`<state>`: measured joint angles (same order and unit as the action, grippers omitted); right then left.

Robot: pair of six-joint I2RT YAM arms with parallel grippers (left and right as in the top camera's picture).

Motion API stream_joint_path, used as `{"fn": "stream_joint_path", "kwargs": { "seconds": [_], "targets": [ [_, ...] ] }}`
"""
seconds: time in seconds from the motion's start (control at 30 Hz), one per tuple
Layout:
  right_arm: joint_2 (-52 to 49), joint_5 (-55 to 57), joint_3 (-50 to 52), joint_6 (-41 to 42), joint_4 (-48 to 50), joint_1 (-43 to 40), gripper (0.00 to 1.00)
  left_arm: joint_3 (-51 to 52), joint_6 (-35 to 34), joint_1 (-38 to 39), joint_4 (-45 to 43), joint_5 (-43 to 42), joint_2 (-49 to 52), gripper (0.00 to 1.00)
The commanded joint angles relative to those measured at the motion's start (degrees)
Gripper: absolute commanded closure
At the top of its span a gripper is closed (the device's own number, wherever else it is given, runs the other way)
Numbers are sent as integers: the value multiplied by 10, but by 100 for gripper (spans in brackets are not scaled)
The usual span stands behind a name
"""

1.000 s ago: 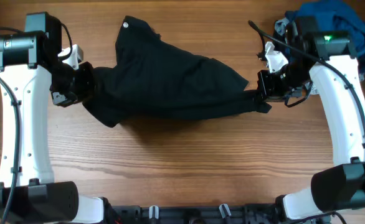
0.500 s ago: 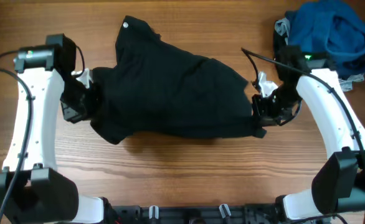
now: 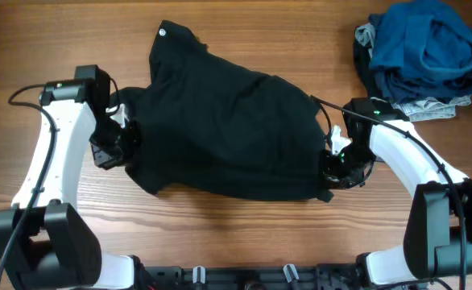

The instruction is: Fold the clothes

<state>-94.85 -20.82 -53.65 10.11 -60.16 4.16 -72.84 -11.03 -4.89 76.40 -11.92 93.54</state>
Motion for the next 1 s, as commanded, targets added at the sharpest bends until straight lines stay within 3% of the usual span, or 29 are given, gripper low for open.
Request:
{"fn": "stream_joint_path", "kwargs": {
  "seconds": [0.0, 0.23, 0.4, 0.6, 0.83, 0.97],
  "targets": [
    [6, -17, 1, 21, 31, -4, 96, 9, -15, 3, -49, -5, -4, 96],
    [6, -18, 1, 36, 125, -4, 96, 8, -15, 3, -179, -14, -5, 96],
    [77, -32, -16, 36, 82, -4, 96, -44, -14, 3, -104, -22, -65, 96],
    [242, 36, -23, 55, 35, -4, 95, -53, -15, 3, -54, -1, -250, 96],
    [312, 122, -23, 101, -57, -4, 96, -53, -30, 3, 11, 4, -287, 96],
    [351, 155, -23, 115, -44, -4, 96, -53, -30, 3, -7, 42, -315, 96]
  ]
}}
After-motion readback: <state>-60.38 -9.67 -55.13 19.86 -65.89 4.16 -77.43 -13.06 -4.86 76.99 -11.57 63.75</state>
